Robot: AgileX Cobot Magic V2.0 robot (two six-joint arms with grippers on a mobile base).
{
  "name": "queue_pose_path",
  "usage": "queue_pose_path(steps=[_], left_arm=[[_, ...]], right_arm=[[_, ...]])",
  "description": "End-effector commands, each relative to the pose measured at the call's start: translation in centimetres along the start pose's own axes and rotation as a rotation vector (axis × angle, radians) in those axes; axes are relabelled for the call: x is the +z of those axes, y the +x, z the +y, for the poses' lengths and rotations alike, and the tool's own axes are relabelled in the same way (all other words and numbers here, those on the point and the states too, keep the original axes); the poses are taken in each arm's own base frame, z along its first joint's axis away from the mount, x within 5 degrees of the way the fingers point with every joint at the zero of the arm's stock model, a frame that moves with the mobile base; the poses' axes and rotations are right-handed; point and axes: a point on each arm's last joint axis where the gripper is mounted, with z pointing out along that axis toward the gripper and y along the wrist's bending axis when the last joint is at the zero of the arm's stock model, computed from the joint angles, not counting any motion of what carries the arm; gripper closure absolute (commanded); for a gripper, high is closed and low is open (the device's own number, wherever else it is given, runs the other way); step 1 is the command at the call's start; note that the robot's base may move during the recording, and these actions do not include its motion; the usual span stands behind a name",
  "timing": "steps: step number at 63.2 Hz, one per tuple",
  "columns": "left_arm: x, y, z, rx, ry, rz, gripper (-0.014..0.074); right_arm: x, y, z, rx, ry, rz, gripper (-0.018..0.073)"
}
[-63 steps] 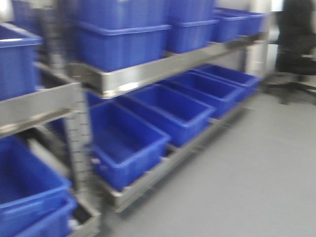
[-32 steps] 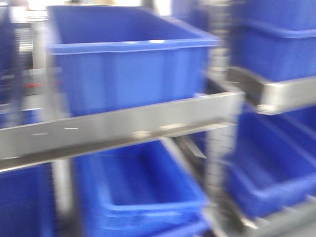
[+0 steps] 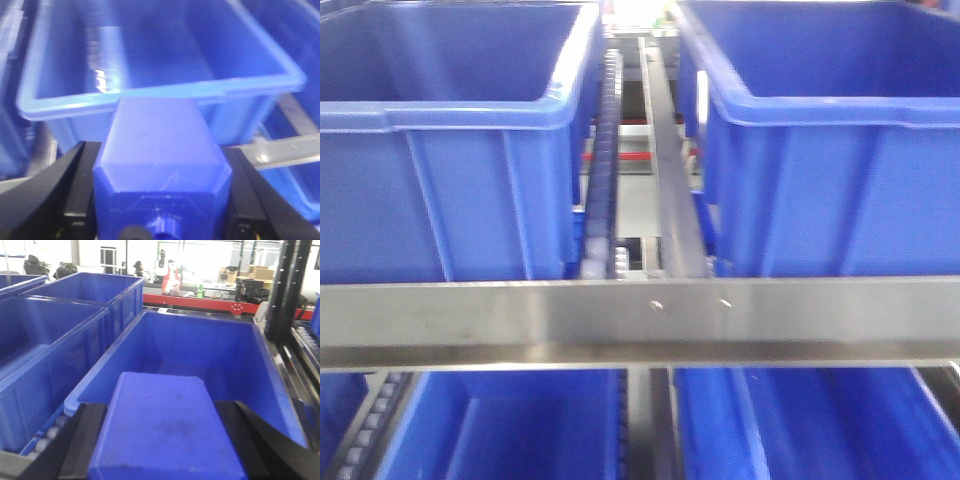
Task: Pick and sort blue part to right shelf
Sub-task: 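Drive the base to the shelf of blue bins, then lower the left gripper into a blue bin and release the part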
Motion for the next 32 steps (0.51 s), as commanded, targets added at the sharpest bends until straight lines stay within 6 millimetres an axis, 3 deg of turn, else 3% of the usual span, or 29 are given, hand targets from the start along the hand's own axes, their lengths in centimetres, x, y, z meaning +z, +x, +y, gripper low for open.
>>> queue_pose_path(steps=[1, 32], left_arm=[[-0.18, -1.56, -0.09, -0.008, 0.009, -0.099, 0.0241], [-0.18, -1.56, -0.09, -0.008, 0.009, -0.099, 0.0241]], right_arm=[[-0.08, -1.76, 0.04, -0.017, -0.005, -0.109, 0.0273], [-0.08, -1.76, 0.04, -0.017, -0.005, -0.109, 0.0273]])
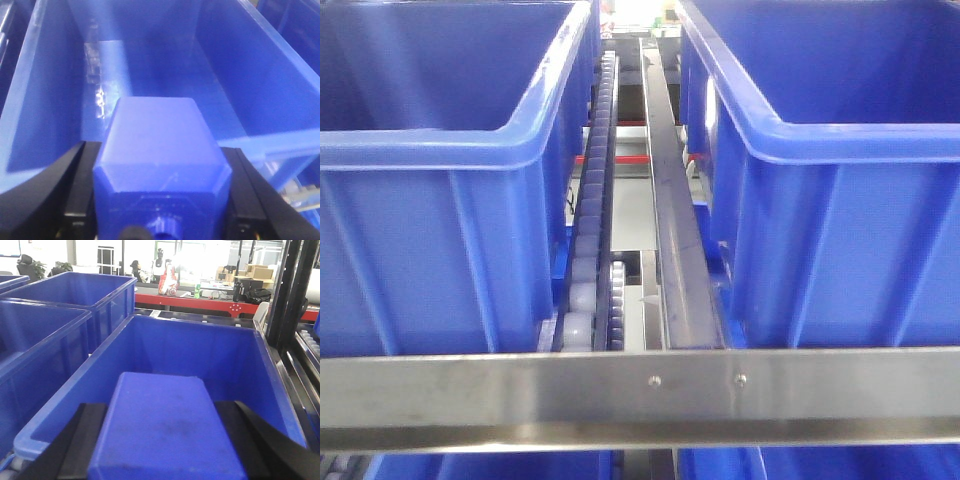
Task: Pick and sort blue part to right shelf
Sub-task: 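Lower the left gripper into a blue bin and release the part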
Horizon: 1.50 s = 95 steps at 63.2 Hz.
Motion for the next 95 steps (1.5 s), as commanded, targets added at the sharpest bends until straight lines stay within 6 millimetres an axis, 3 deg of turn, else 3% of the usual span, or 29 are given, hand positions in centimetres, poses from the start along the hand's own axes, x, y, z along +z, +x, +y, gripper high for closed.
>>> queue_pose_path(steps=[1, 70, 77, 84, 95], left_arm=[[-0.2, -1.6, -0.1, -0.008, 0.009, -0.099, 0.0241], [-0.3, -2.0, -0.1, -0.008, 0.013, -0.143, 0.0241], [-0.4, -3.6, -0.1, -0.001, 0.011, -0.178, 0.0241], [0.5, -6.7, -0.1, 0.031, -0.012, -0.156, 0.0241], [5.5, -11.2, -0.7, 0.001, 0.004, -0.032, 0.0241]], right_arm=[[-0.1, -1.8, 0.0, -0.017, -0.005, -0.109, 0.0273], [-0.1, -1.8, 0.0, -0.017, -0.005, -0.109, 0.0273], [-0.1, -1.8, 0.0, -0.017, -0.006, -0.11, 0.0273], [-0.1, -1.8, 0.0, -0.017, -0.006, -0.11, 0.0273], [-0.1, -1.8, 0.0, -0.017, -0.005, -0.109, 0.0273]])
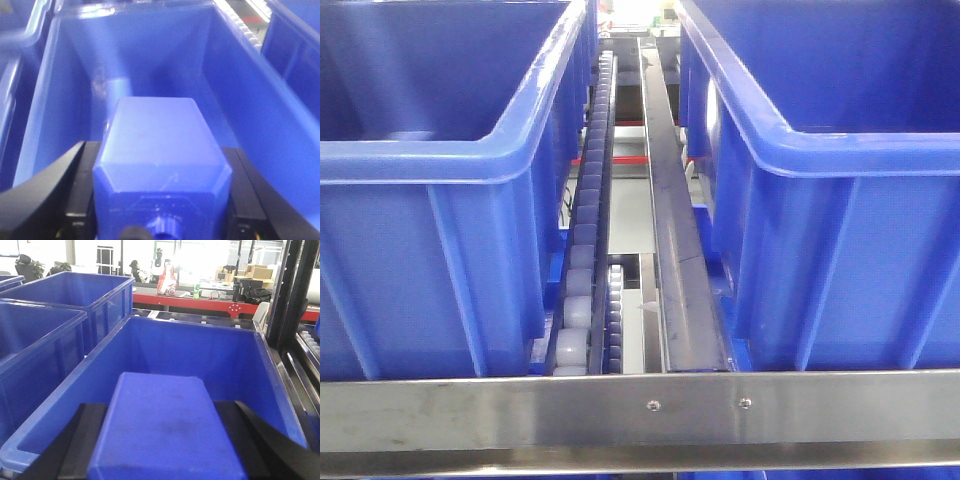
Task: Pick and sort blue part to right shelf
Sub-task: 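Lower the left gripper into a blue bin and release the part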
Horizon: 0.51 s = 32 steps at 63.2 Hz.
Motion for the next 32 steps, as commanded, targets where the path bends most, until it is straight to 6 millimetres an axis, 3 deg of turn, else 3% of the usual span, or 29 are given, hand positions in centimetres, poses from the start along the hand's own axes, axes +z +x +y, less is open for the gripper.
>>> queue_pose_path(steps=[1, 12, 19, 32], left_arm=[[2.5, -3.0, -0.4, -0.029, 0.02, -0.029, 0.0241], [9.9, -3.3, -0.5, -0.093, 0.005, 0.115, 0.0241], [15.5, -2.1, -0.7, -0.089, -0.004, 0.226, 0.0241], [22.8, 0.3, -1.1, -0.1, -0.012, 0.431, 0.0241]], right_arm=[[-0.1, -1.8, 0.0, -0.017, -0.005, -0.109, 0.0273], [-0.1, -1.8, 0.0, -0.017, -0.006, -0.11, 0.0273], [-0.1, -1.8, 0.0, -0.017, -0.005, -0.109, 0.0273], [-0.1, -1.8, 0.0, -0.017, -0.005, -0.109, 0.0273]])
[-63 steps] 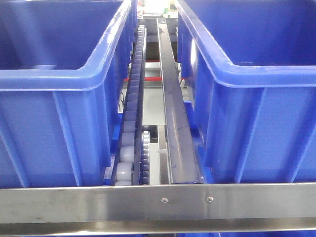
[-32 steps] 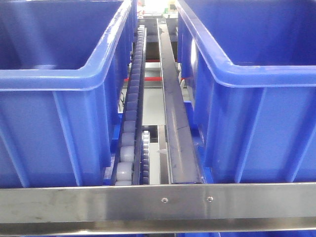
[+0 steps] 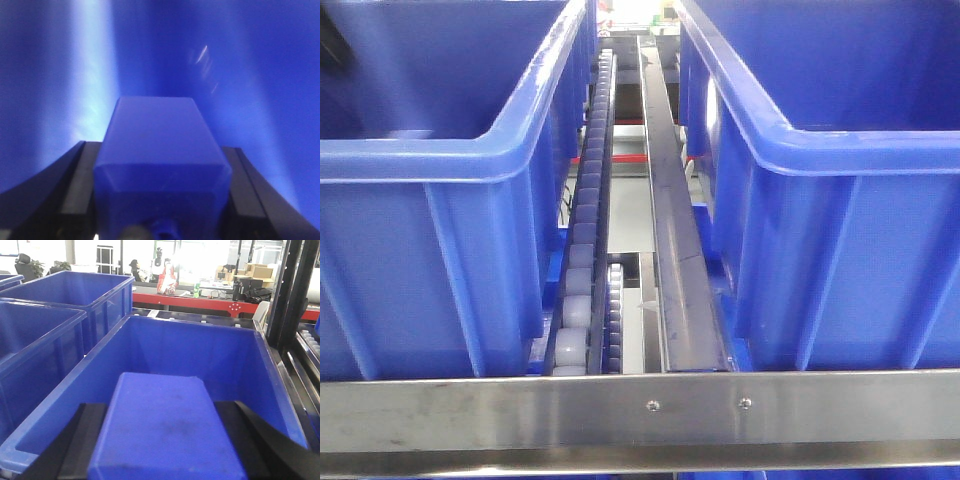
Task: Pick and sort blue part to right shelf
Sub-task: 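Lower the left gripper into a blue bin and release the part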
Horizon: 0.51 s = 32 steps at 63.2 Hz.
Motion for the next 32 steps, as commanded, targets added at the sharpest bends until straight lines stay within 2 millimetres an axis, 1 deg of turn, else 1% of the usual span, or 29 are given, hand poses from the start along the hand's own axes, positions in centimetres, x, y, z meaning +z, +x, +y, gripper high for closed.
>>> queue_pose_path(steps=[1, 3, 5, 12, 23, 32], left_arm=[[1.0, -2.2, -0.3, -0.023, 0.012, -0.051, 0.0241], [1.7, -2.4, -0.3, -0.022, 0.01, -0.039, 0.0241], [2.8, -2.5, -0.4, -0.022, 0.007, -0.016, 0.0241], [4.6, -2.5, -0.4, -0.02, 0.005, 0.009, 0.0241], [6.5, -2.1, -0.5, -0.019, -0.001, 0.062, 0.024], [7.3, -1.5, -0.4, -0.016, -0.007, 0.106, 0.0237]], right_arm=[[-0.1, -1.8, 0.0, -0.017, -0.005, -0.109, 0.0273], [-0.1, -1.8, 0.0, -0.017, -0.005, -0.109, 0.0273], [-0.1, -1.8, 0.0, -0.017, -0.005, -0.109, 0.0273], [-0.1, -1.8, 0.0, -0.017, -0.005, -0.109, 0.0273], [-0.1, -1.8, 0.0, -0.017, -0.005, -0.109, 0.0273], [-0.1, -1.8, 0.0, -0.017, -0.005, -0.109, 0.0273]])
